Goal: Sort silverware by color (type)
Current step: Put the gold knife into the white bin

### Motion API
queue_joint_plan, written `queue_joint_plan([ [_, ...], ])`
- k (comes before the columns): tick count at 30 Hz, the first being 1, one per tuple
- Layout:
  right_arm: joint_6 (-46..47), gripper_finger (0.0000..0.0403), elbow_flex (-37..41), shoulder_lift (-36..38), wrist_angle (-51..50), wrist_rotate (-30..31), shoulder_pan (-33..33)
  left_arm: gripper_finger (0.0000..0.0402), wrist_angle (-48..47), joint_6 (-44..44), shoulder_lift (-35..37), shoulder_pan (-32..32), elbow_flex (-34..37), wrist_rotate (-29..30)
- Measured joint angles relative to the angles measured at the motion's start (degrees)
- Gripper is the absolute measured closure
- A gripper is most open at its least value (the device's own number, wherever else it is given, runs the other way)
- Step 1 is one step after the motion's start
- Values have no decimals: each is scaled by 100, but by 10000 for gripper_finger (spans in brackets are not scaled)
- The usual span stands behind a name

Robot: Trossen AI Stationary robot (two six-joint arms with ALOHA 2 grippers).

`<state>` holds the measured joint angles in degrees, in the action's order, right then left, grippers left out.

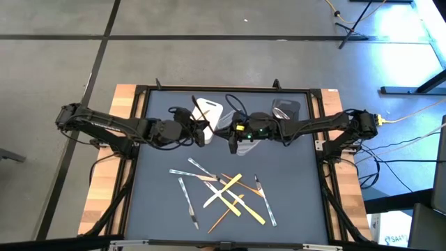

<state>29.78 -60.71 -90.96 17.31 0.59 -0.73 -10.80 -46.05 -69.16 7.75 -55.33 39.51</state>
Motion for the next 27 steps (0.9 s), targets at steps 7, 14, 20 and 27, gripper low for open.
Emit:
queue_joint_plan([
  [7,-2,355,0,0,-34,-20,2,380,36,83,1,0,0,-60],
  [14,-25,318,0,206,-604,-567,-177,380,-51,162,75,-79,0,-691],
  [20,-161,321,0,769,-1485,-727,-566,380,-136,156,153,-515,-2,-1746],
  [27,-181,322,0,1295,-2087,-772,-980,380,-469,146,144,-1684,-4,-3699],
])
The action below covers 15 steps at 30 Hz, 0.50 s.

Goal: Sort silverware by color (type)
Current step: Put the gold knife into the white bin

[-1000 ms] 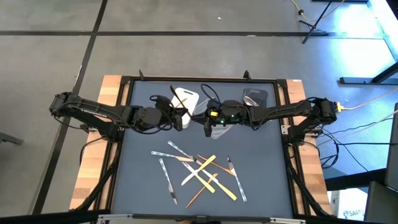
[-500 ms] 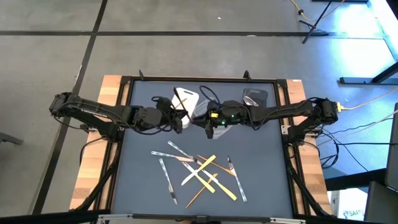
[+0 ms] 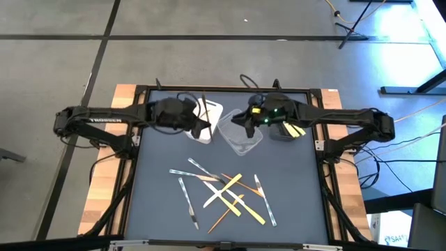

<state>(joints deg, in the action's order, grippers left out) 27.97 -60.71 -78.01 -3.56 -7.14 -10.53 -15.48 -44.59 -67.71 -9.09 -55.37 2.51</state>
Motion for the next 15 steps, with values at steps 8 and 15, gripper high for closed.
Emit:
queue_joint_plan([
  [8,-1,322,0,38,-194,2,-87,380,-1050,0,-58,-1535,0,-2198],
  [15,-3,322,0,23,-281,2,-76,380,-2150,19,-456,-2363,0,-3438],
])
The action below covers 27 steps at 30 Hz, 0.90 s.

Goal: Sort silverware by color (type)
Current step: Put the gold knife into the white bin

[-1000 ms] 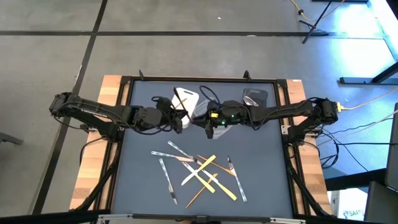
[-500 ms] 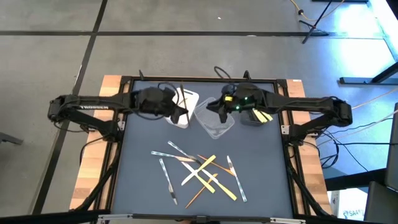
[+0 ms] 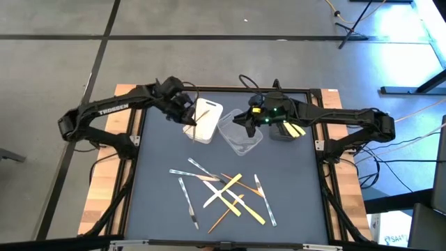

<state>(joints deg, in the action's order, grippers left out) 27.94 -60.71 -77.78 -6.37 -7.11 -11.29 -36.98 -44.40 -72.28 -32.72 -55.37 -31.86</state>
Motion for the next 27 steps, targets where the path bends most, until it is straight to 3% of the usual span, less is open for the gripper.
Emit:
queue_joint_plan([
  [9,-171,322,0,0,-33,-1,2,380,-233,-2,-1269,-128,0,-1953],
  [18,-315,322,0,0,-120,0,2,380,-233,-90,-1889,-221,0,-2608],
  [27,-444,322,0,0,-120,2,2,372,-248,-899,-2133,-512,-2,-2930],
])
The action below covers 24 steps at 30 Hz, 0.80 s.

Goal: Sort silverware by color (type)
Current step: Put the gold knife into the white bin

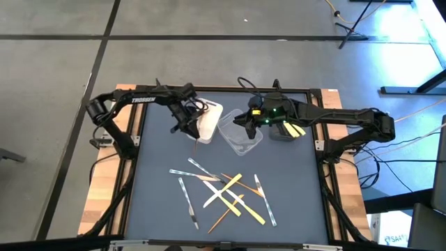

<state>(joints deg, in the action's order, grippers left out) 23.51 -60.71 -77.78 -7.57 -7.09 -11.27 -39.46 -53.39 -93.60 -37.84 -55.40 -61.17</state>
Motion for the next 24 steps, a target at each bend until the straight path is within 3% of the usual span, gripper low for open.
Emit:
queue_joint_plan([
  [7,-4,322,0,-4,2,0,0,369,7,-780,0,-165,-2,56],
  [24,-4,322,0,-4,4,0,0,367,11,-754,0,-191,-2,840],
])
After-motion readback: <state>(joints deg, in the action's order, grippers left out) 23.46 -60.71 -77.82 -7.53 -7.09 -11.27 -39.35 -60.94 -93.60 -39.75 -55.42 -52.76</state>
